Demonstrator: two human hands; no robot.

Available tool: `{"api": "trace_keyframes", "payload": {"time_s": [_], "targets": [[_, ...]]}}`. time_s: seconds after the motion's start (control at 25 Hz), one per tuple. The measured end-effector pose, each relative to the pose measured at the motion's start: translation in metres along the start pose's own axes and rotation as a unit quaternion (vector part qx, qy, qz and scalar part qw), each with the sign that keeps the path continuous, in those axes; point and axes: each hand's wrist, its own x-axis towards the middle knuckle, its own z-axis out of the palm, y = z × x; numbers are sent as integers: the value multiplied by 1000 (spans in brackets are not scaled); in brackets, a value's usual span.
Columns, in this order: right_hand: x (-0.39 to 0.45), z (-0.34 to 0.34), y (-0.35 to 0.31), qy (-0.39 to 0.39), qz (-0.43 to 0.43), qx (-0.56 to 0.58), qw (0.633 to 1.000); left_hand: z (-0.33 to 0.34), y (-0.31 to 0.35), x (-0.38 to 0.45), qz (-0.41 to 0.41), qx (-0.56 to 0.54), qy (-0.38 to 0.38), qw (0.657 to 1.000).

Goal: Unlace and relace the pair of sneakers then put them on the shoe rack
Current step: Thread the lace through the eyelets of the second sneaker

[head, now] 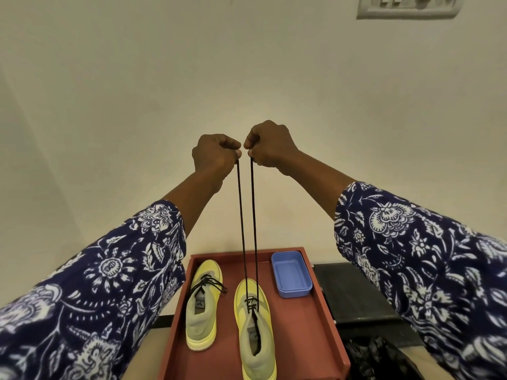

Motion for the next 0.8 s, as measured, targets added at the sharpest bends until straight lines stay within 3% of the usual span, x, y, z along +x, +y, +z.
{"api": "trace_keyframes", "payload": {"time_s": [0.8], "targets": [[4, 2, 4, 7, 2, -6, 1000, 7, -4, 5, 31, 10, -2, 999]]}}
